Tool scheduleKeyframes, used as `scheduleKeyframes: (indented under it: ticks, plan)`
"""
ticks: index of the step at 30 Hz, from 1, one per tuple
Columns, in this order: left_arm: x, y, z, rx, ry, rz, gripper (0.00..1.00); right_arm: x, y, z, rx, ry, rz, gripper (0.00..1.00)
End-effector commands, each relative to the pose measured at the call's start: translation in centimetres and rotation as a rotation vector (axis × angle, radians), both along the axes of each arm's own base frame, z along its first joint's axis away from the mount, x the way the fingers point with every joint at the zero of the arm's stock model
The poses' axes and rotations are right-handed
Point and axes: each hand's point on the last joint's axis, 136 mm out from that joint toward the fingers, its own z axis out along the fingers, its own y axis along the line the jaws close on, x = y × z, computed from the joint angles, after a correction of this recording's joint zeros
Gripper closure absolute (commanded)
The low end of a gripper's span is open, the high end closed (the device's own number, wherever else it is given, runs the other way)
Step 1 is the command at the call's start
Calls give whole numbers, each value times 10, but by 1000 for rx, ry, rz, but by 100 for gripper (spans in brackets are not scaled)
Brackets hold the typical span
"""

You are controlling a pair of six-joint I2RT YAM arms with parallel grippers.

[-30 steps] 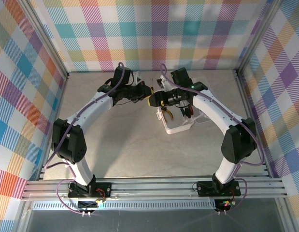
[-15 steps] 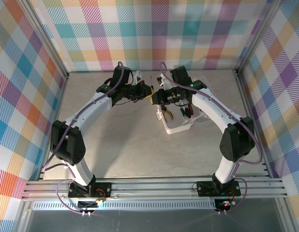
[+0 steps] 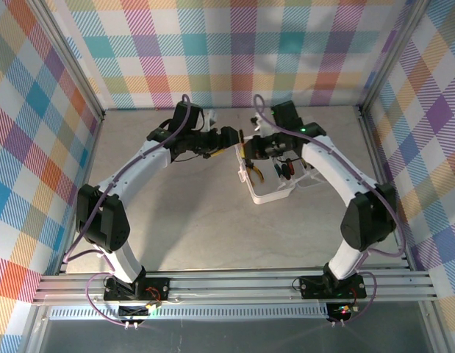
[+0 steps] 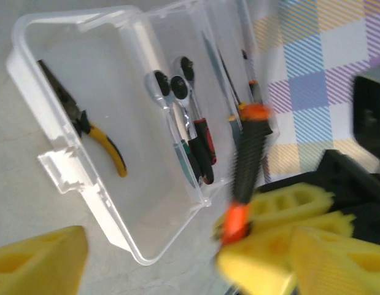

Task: Pack the tool kit

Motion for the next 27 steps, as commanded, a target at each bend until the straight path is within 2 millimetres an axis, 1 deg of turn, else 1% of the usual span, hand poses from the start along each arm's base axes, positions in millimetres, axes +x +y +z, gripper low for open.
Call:
scheduleKeyframes:
  ticks: [1,4,6,9,11,12,14,18,23,27]
  plan:
    - [-2,34,26,106,-87,46,6,-5,-58,12,-92,-55,-71,100]
    - [4,68,15,202,-70,115,2,-6,-111,8,-239,-67,-142,100]
    - [5,88,2,258,-44,149,0,-5,-154,-1,-398,-62,-208,100]
    - [3,105,-14,307,-10,178,0,-2,-205,-11,-596,-36,-259,100]
    - [1,111,-23,324,9,187,0,3,-232,-19,-704,0,-291,100]
    - [0,112,-29,334,20,186,0,6,-242,-22,-739,14,-301,100]
    - [-3,113,-36,341,36,186,0,11,-252,-29,-784,40,-305,100]
    - [-8,116,-46,355,53,186,0,19,-260,-44,-844,78,-295,100]
    - [-11,115,-55,358,70,176,0,25,-256,-56,-824,101,-293,100]
    - [-9,113,-56,348,72,172,0,27,-258,-62,-835,113,-293,100]
